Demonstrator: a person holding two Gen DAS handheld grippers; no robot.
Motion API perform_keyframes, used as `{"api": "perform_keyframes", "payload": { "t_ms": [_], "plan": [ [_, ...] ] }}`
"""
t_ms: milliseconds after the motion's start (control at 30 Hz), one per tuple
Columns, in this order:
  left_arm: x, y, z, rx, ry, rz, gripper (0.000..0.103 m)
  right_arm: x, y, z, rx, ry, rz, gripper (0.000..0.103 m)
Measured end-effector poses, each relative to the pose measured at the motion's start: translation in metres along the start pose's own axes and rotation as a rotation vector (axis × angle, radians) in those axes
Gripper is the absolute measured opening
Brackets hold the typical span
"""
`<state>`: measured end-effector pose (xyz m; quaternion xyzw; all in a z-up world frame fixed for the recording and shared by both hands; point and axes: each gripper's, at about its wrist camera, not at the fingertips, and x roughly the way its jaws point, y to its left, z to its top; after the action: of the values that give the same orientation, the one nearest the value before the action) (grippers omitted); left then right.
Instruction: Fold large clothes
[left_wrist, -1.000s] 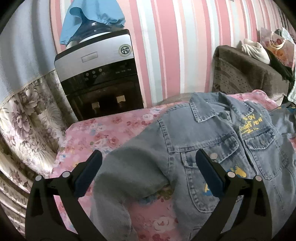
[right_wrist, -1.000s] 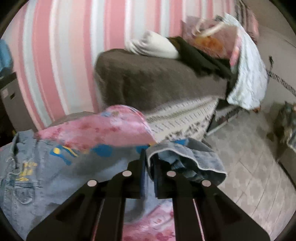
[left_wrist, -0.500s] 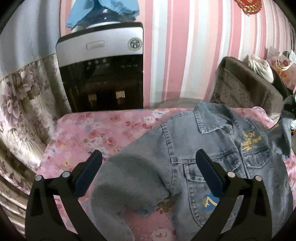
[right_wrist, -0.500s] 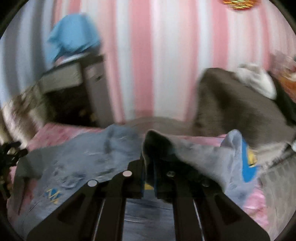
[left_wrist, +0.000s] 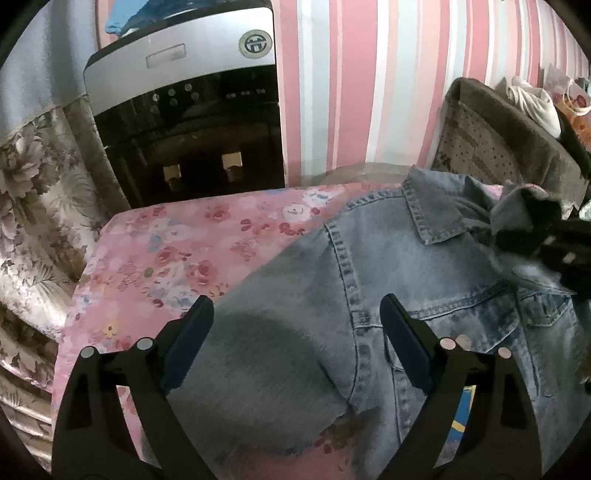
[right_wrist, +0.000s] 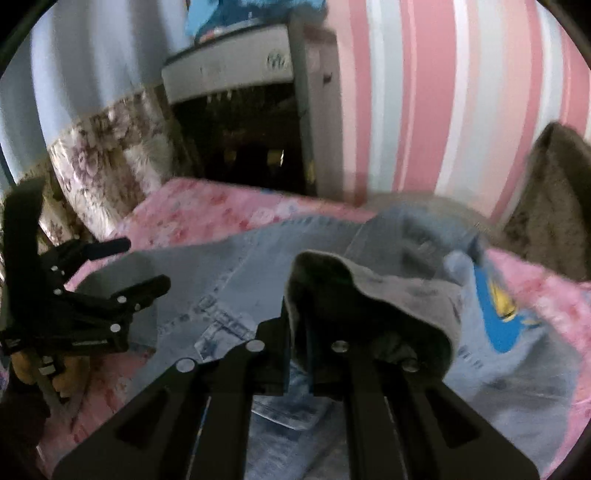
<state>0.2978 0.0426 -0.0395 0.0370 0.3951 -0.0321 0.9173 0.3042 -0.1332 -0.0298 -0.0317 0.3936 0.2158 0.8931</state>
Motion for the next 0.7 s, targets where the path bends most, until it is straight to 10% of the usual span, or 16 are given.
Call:
{"api": "perform_keyframes", "payload": {
  "t_ms": [167,267,400,700],
  "plan": [
    [0.013,-0.001,-0.003,0.011,0.034,0.013,0.090,0.043,0.001,-0.013,0.018,0.097,0.027,0.014],
    [0.011,-0.003,-0.003,0.022,0.035,0.017,0.091,0.034,0.006,-0.019,0.007,0.135,0.089,0.049],
    [0.003,-0.009,-0.001,0.040,0.018,0.026,0.094,-0.016,0.000,-0.027,-0.021,0.044,0.106,0.063],
    [0.006,-0.061,0.005,0.126,0.009,-0.016,0.095,-0.097,-0.095,-0.072,0.043,-0.172,-0.293,0.085]
  ]
}}
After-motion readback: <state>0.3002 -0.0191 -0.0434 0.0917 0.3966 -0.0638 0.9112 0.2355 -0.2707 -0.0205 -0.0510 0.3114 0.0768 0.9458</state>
